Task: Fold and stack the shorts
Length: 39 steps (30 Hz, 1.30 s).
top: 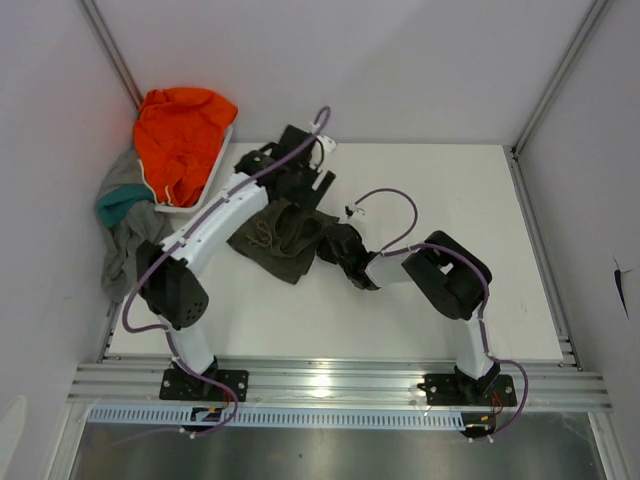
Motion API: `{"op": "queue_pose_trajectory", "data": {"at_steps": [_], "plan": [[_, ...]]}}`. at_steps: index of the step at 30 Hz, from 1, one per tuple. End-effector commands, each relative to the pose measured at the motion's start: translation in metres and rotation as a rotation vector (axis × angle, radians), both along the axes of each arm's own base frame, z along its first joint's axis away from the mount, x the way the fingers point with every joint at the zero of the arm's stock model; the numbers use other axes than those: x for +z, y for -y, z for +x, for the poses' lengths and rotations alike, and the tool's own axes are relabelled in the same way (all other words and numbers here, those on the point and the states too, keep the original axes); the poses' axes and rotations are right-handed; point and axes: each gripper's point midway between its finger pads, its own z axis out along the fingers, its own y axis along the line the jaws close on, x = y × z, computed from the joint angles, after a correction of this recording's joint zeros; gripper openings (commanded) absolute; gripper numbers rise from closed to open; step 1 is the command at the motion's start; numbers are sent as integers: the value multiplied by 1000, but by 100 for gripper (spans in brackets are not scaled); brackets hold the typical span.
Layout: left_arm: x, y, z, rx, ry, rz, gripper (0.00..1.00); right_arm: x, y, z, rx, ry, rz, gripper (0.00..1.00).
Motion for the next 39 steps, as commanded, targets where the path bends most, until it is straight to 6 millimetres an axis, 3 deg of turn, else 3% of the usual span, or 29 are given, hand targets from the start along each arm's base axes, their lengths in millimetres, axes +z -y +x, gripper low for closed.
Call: {"op": "queue_pose_trajectory", "data": {"at_steps": [1,4,6,12,14,17,21,23,26,34,39], "plan": [[48,2,-18,-101,-79,-284,89,-11,28,-2,-49,-27,-85,17],[63,-9,-19,-107,-128,-395,90,-6,38,-2,-60,-25,-100,21],[57,-20,-12,-70,-136,-386,90,4,41,-5,-56,-7,-97,26],[3,-47,1,21,-184,-337,88,45,33,-5,-15,67,-87,45],[-2,-52,8,42,-149,-325,88,60,23,-4,23,87,-56,51],[-11,-52,9,44,-151,-324,89,81,7,-3,82,85,21,53],[-28,-64,17,98,-141,-265,88,105,0,2,91,125,73,53],[-34,-65,21,107,-128,-257,88,110,-6,9,96,141,56,54],[-40,-66,24,111,-124,-248,87,100,-12,17,112,127,39,54],[-44,-65,43,133,-68,-221,85,115,-37,32,194,165,155,49],[-58,-56,44,125,-119,-238,83,84,-34,43,160,105,88,49]]}}
